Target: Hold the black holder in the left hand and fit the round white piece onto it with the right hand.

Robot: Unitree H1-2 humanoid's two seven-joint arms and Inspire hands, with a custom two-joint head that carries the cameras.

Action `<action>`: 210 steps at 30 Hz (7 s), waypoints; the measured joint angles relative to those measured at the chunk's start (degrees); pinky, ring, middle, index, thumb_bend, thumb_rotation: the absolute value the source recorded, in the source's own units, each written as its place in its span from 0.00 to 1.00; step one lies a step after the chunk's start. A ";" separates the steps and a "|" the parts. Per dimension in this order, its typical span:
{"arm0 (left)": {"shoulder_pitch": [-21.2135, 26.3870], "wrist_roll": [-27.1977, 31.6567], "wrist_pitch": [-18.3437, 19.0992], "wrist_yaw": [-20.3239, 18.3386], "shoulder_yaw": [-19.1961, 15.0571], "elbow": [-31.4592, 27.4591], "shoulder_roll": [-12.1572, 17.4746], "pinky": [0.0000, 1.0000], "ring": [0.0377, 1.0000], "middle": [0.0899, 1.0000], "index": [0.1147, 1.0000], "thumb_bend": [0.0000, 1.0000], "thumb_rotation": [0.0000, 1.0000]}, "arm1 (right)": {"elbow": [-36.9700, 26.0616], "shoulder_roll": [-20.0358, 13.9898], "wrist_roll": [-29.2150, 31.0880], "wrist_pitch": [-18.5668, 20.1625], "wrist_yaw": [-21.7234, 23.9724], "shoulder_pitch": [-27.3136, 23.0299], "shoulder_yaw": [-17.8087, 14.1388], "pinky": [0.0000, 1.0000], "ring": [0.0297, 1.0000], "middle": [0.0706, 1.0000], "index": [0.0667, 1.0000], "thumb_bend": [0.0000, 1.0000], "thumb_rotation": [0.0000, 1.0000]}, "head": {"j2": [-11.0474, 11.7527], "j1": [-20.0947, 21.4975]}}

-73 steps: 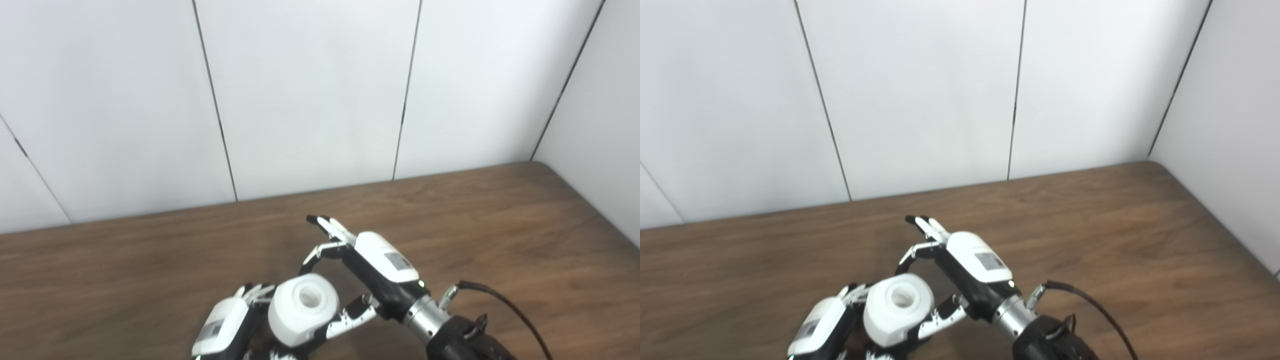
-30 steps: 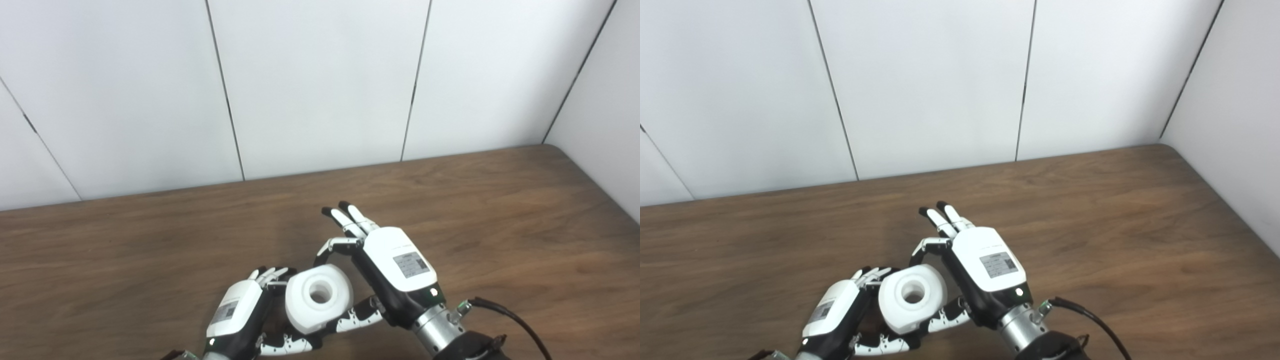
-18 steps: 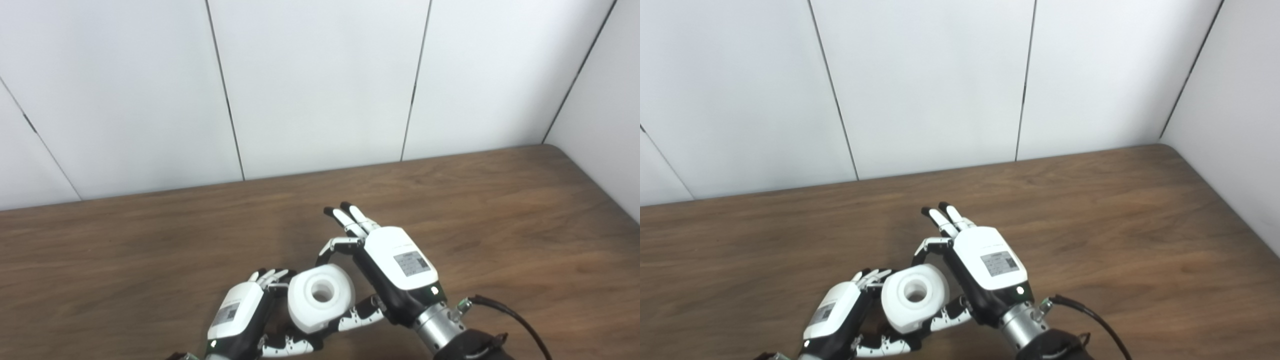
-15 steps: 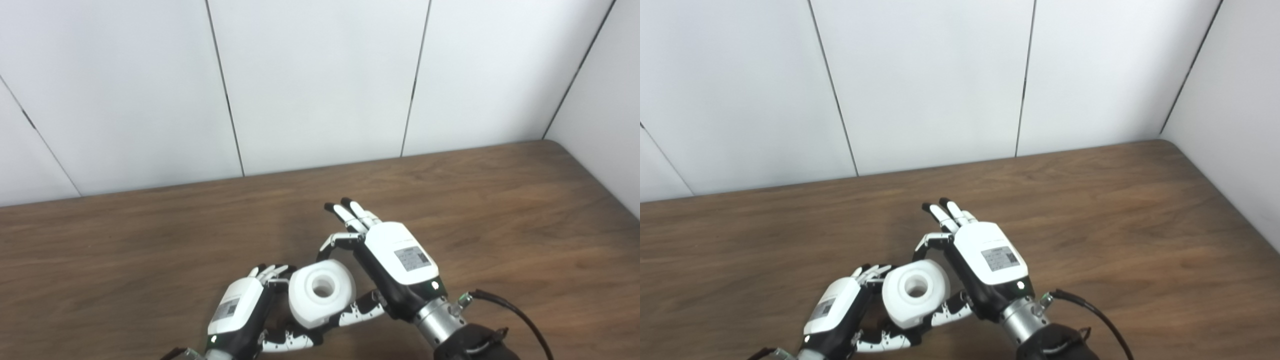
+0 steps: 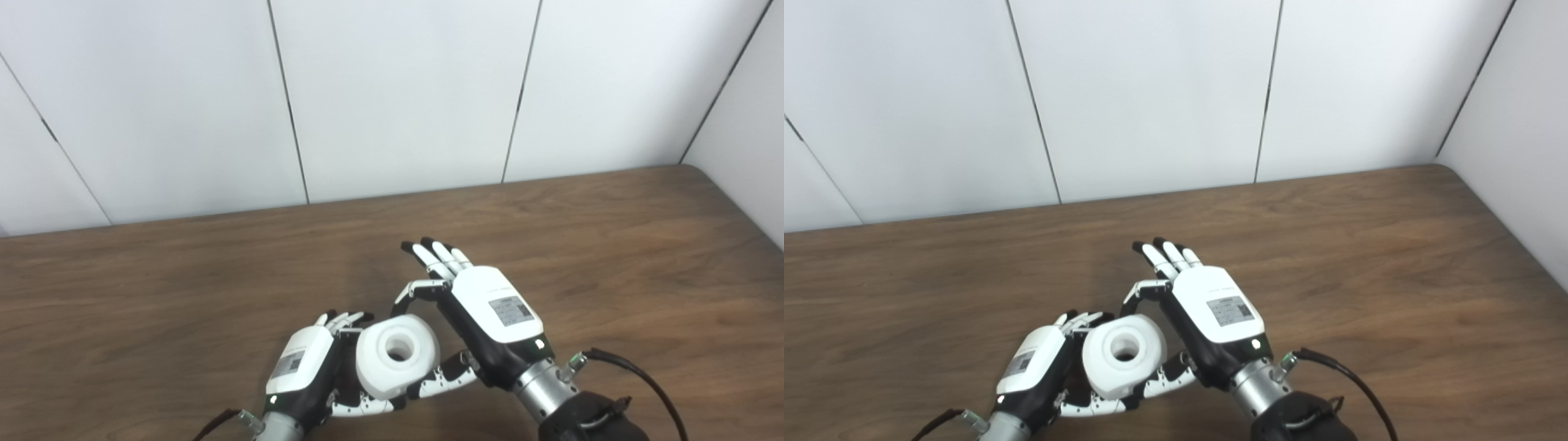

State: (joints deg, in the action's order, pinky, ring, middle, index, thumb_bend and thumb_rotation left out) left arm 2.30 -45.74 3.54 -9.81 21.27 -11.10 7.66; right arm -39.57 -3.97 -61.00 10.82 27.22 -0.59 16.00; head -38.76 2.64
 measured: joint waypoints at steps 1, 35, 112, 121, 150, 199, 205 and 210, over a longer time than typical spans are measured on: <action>0.00 -0.03 0.07 0.00 0.01 0.00 -0.01 1.00 0.91 0.87 0.41 0.51 0.05 | -0.05 0.05 0.22 0.00 0.02 0.10 0.01 1.00 1.00 0.97 0.44 0.51 0.14 | 0.00 0.00; -0.07 -0.02 2.04 -0.59 0.21 -1.54 0.03 1.00 0.91 0.86 0.42 0.52 0.05 | 3.10 0.91 -9.57 -4.88 -5.14 1.29 -0.06 0.90 1.00 0.97 0.44 0.52 0.13 | -0.44 0.97; -0.16 -2.13 4.08 0.01 1.92 -1.55 -1.86 1.00 0.91 0.87 0.42 0.52 0.05 | 0.65 3.17 -10.26 -8.12 4.78 0.41 -5.45 0.85 1.00 0.94 0.44 0.51 0.14 | -0.26 -1.32; -0.16 -2.11 4.08 0.02 1.98 -1.55 -1.87 1.00 0.91 0.87 0.42 0.51 0.05 | 0.52 3.20 -10.11 -8.12 4.55 1.29 -5.72 0.92 1.00 0.94 0.44 0.51 0.14 | -0.35 -1.76; -0.15 -3.53 4.26 -0.05 2.55 -1.55 -2.24 1.00 0.92 0.88 0.41 0.51 0.05 | -0.80 3.48 -9.89 -8.38 5.73 1.58 -3.91 0.96 1.00 0.95 0.44 0.51 0.14 | -0.53 -4.40; -0.27 -3.42 4.49 0.00 2.46 -1.85 -2.38 1.00 0.91 0.86 0.42 0.52 0.05 | -0.51 3.08 -9.59 -8.24 3.42 3.18 -5.18 0.89 1.00 0.94 0.44 0.51 0.14 | -0.70 -3.08; -0.26 -3.51 4.50 -0.01 2.46 -1.85 -2.40 0.99 0.91 0.86 0.42 0.52 0.05 | -0.59 2.95 -8.98 -8.25 3.40 3.23 -5.18 0.92 1.00 0.95 0.44 0.51 0.14 | -0.70 -3.43; -0.26 -3.51 4.50 -0.01 2.46 -1.85 -2.43 1.00 0.91 0.86 0.42 0.51 0.05 | -0.70 2.94 -8.76 -8.26 3.42 3.30 -5.17 0.90 1.00 0.95 0.44 0.51 0.14 | -0.70 -3.52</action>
State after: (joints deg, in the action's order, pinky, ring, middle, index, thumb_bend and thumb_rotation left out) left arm 2.04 -49.25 8.04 -9.81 23.73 -12.95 5.23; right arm -40.27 -1.03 -69.76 2.56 30.64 2.71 10.83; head -39.46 -0.88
